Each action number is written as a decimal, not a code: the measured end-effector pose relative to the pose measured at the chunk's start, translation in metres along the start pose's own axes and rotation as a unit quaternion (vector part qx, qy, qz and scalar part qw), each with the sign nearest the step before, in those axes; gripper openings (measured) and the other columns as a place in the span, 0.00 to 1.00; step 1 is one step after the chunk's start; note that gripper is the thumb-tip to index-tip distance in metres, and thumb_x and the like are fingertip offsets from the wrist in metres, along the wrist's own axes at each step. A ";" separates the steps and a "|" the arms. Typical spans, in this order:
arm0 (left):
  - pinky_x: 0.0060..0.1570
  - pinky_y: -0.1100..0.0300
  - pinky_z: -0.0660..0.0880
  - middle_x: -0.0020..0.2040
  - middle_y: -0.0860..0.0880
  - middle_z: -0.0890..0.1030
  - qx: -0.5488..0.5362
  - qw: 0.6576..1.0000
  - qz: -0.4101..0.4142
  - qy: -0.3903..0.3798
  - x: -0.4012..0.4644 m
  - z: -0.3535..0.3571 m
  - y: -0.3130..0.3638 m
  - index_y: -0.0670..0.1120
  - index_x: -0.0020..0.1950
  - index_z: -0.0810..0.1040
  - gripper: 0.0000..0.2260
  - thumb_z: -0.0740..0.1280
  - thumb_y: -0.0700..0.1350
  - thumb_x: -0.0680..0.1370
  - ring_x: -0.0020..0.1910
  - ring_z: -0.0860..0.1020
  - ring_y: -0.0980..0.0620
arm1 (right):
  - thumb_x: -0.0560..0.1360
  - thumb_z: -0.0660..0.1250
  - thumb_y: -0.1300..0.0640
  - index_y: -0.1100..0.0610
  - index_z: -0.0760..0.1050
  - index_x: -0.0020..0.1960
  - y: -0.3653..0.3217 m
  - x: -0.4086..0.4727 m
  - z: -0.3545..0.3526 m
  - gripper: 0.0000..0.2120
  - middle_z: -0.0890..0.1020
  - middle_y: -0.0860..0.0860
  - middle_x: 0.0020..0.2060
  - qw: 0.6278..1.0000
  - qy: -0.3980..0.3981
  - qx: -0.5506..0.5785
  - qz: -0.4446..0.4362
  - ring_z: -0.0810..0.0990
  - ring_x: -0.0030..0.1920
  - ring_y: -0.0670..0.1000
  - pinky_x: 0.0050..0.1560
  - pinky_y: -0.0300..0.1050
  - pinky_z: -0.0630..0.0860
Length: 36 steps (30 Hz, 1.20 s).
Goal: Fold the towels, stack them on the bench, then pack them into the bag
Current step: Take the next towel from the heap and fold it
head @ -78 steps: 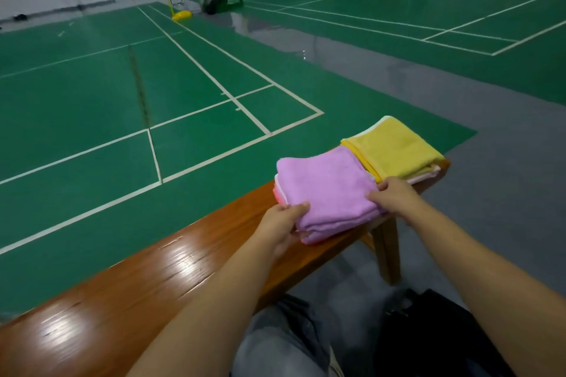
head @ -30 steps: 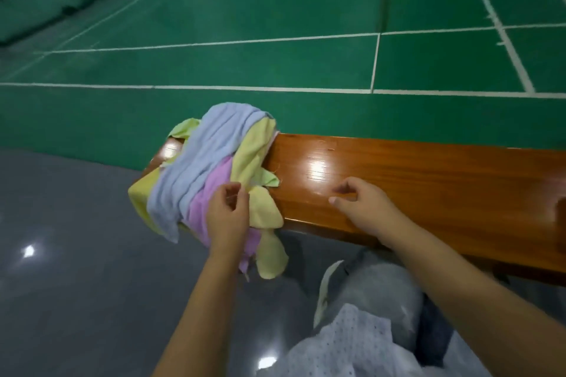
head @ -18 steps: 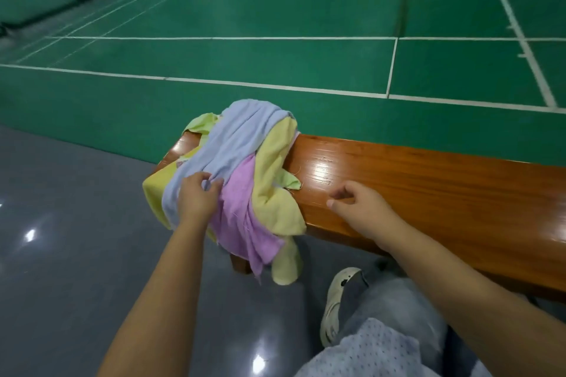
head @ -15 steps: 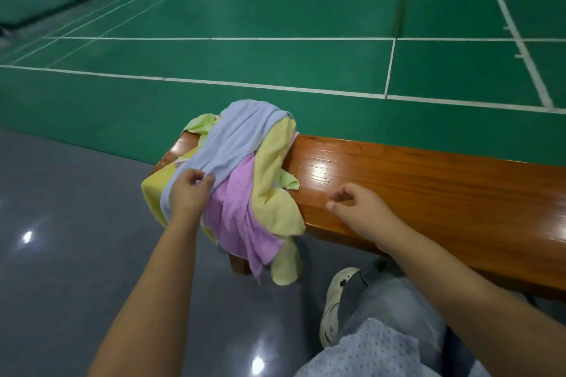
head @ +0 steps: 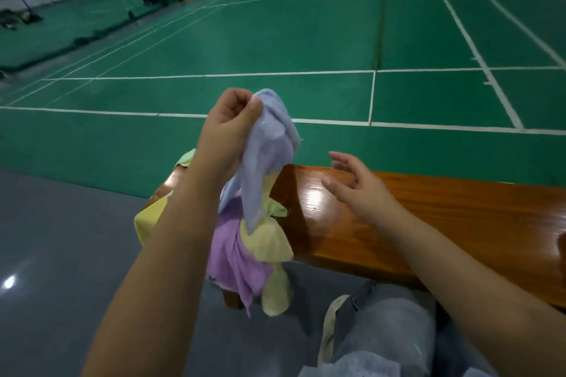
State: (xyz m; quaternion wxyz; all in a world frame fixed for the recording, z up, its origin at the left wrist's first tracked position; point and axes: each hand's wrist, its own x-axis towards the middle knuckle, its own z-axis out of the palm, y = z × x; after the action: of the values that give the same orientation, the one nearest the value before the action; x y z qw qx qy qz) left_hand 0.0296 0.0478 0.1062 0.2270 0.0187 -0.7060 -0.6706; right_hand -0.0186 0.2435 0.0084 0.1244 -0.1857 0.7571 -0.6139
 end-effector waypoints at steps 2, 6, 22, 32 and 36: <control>0.41 0.63 0.72 0.36 0.52 0.76 -0.040 0.997 0.003 -0.059 0.003 0.032 0.011 0.44 0.43 0.72 0.04 0.64 0.41 0.77 0.37 0.74 0.56 | 0.76 0.67 0.57 0.48 0.63 0.72 -0.013 0.008 -0.017 0.26 0.69 0.47 0.63 0.998 0.024 0.048 -0.023 0.76 0.47 0.39 0.43 0.32 0.75; 0.36 0.68 0.72 0.37 0.48 0.74 -0.094 0.987 -0.010 -0.128 0.001 0.081 0.025 0.42 0.44 0.70 0.06 0.58 0.37 0.80 0.34 0.74 0.57 | 0.75 0.69 0.53 0.48 0.69 0.68 -0.025 0.016 -0.056 0.23 0.71 0.48 0.65 0.997 0.049 0.027 -0.048 0.75 0.60 0.50 0.58 0.48 0.75; 0.33 0.58 0.65 0.35 0.46 0.73 0.103 0.978 -0.160 -0.090 0.027 0.143 -0.021 0.46 0.38 0.71 0.10 0.65 0.43 0.80 0.33 0.69 0.51 | 0.76 0.67 0.57 0.58 0.76 0.38 -0.033 -0.003 -0.196 0.08 0.78 0.51 0.32 0.986 0.136 0.074 0.057 0.75 0.34 0.47 0.34 0.37 0.72; 0.50 0.57 0.69 0.62 0.42 0.75 0.387 0.880 -0.261 -0.092 -0.008 0.128 -0.176 0.39 0.65 0.71 0.16 0.62 0.42 0.79 0.60 0.74 0.43 | 0.75 0.68 0.54 0.58 0.71 0.65 0.113 -0.001 -0.209 0.21 0.72 0.59 0.64 0.898 0.165 -0.354 0.204 0.73 0.62 0.59 0.60 0.49 0.70; 0.56 0.48 0.73 0.59 0.41 0.76 0.496 0.825 -0.260 -0.072 -0.035 0.111 -0.206 0.40 0.60 0.75 0.18 0.67 0.49 0.75 0.58 0.74 0.40 | 0.71 0.69 0.46 0.53 0.69 0.67 0.145 -0.023 -0.223 0.27 0.72 0.56 0.64 0.856 0.076 -0.429 0.277 0.72 0.62 0.58 0.60 0.52 0.73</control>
State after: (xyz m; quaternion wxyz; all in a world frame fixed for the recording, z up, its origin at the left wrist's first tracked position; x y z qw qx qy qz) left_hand -0.0347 0.1428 -0.1009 -0.0473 0.2636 -0.9266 -0.2640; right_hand -0.1095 0.4762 -0.0862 0.1393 0.0438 0.9727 -0.1802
